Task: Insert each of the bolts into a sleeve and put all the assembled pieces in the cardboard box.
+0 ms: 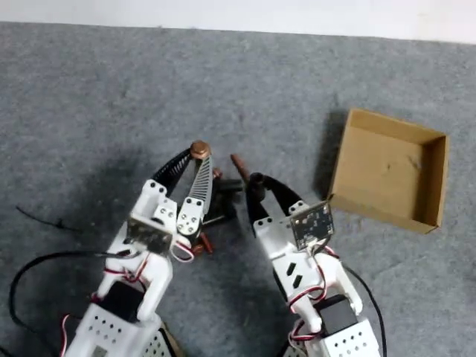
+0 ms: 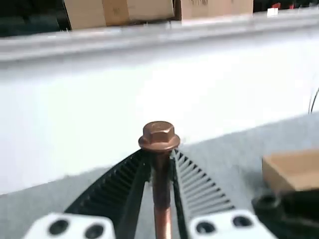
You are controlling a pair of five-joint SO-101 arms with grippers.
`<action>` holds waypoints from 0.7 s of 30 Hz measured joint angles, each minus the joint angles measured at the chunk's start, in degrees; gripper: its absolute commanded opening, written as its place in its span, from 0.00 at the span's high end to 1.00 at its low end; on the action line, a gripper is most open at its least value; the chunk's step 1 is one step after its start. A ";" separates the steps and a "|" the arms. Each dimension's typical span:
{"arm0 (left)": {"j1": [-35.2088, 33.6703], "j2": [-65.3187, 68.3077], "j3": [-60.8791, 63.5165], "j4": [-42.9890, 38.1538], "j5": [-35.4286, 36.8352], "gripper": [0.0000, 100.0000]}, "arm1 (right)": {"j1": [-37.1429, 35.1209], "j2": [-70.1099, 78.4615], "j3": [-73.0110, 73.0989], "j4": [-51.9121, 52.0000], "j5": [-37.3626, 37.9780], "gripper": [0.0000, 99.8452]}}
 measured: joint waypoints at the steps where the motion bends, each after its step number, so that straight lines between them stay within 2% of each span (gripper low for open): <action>1: 0.00 -1.67 -0.18 1.14 2.02 0.99 | -0.53 0.00 0.00 0.00 0.00 0.99; 4: 0.00 -4.31 -0.26 4.31 11.69 0.99 | -2.81 0.00 0.00 0.00 0.18 0.99; 9: 0.00 -4.48 -0.26 4.84 31.30 0.99 | -5.27 0.00 0.00 0.00 7.03 0.99; 11: 0.00 -4.48 -0.26 4.84 37.01 0.99 | -5.36 0.00 0.00 0.00 8.35 0.99; 14: 0.00 -4.48 -0.26 3.16 39.38 0.99 | -5.54 0.00 0.00 0.00 9.05 0.99; 21: 2.20 -4.57 -0.26 0.97 39.91 0.99 | -5.54 0.00 0.00 0.00 9.32 0.99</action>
